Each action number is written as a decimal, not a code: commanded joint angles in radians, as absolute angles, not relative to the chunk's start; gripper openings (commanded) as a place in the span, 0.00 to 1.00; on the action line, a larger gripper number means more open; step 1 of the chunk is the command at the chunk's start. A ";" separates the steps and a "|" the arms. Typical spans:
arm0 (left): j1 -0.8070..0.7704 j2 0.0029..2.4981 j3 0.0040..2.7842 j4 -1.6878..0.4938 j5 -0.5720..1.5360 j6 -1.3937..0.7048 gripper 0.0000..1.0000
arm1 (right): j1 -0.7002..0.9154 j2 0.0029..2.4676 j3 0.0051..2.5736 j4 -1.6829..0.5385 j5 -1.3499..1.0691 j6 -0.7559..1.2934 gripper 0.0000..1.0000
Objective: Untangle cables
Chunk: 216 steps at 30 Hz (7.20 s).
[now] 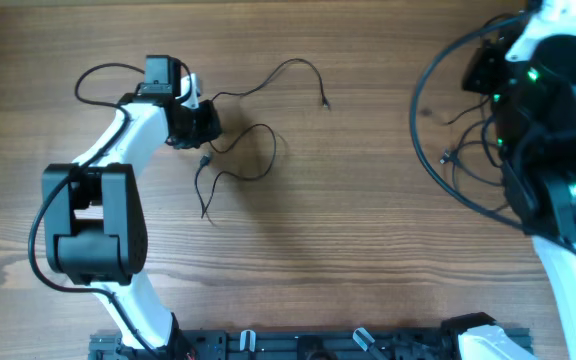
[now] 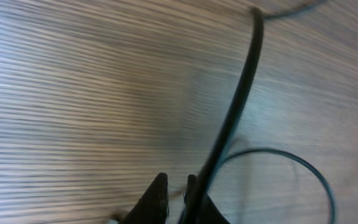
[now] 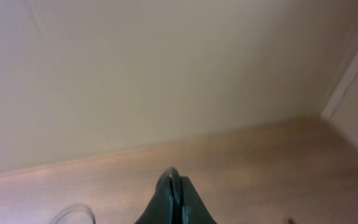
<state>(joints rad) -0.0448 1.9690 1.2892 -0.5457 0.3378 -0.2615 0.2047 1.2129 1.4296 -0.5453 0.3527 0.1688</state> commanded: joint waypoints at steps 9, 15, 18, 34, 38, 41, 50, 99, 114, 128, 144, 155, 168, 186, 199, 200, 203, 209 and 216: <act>-0.107 1.957 1.287 -0.527 0.402 -0.270 0.12 | 0.015 1.347 1.434 -0.516 -0.679 0.082 0.04; -0.107 1.958 1.287 -0.511 0.415 -0.270 0.13 | -0.120 1.360 1.434 0.084 -0.980 0.396 0.04; -0.107 1.958 1.287 -0.513 0.415 -0.270 0.13 | -0.124 1.393 1.434 -0.039 -0.760 0.386 0.04; -0.107 1.958 1.287 -0.498 0.414 -0.270 0.14 | -0.137 1.581 1.421 -0.473 -0.438 0.419 0.04; -0.107 1.958 1.287 -0.497 0.414 -0.270 0.14 | -0.125 1.581 1.334 -0.715 -0.419 0.422 0.04; -0.107 1.958 1.287 -0.498 0.414 -0.270 0.14 | -0.098 1.581 1.236 -0.749 -0.419 0.460 0.04; -0.107 1.934 1.317 -0.487 0.414 -0.270 0.38 | -0.038 1.558 1.168 -0.797 -0.419 0.416 1.00; -0.133 1.694 1.403 -0.754 0.073 -0.432 1.00 | 0.215 1.498 1.215 -0.674 -0.557 0.284 1.00; 0.277 1.573 1.422 -0.835 0.051 -0.503 1.00 | 0.495 1.961 1.215 -0.154 -0.445 0.334 0.67; 0.277 1.573 1.422 -0.835 0.051 -0.503 1.00 | 0.533 1.992 1.281 -0.015 -0.450 0.299 0.04; 0.277 1.573 1.422 -0.835 0.051 -0.503 1.00 | 0.564 1.698 1.333 -0.549 -0.337 -0.080 0.04; 0.277 1.573 1.422 -0.835 0.051 -0.503 1.00 | 0.564 1.698 1.333 -0.874 -0.336 0.130 0.60; 0.277 1.573 1.422 -0.835 0.051 -0.503 1.00 | 0.786 1.877 1.333 -0.658 -0.279 -0.197 0.83; 0.277 1.573 1.422 -0.835 0.051 -0.503 1.00 | 0.800 1.568 1.405 -0.294 0.003 -0.184 0.04; 0.277 1.573 1.422 -0.835 0.051 -0.503 1.00 | 0.184 1.489 1.403 -0.245 0.186 0.147 0.04; 0.277 1.573 1.422 -0.835 0.051 -0.503 1.00 | 0.141 1.514 1.403 -0.269 0.113 0.193 0.04; 0.277 1.573 1.422 -0.835 0.051 -0.503 1.00 | 0.074 1.606 1.402 -0.393 -0.133 0.239 0.04; 0.277 1.573 1.422 -0.835 0.051 -0.503 1.00 | 0.081 1.794 1.402 -0.661 -0.369 0.239 0.05; 0.277 1.573 1.422 -0.835 0.051 -0.503 1.00 | 0.080 1.809 1.402 -0.731 -0.337 0.238 0.79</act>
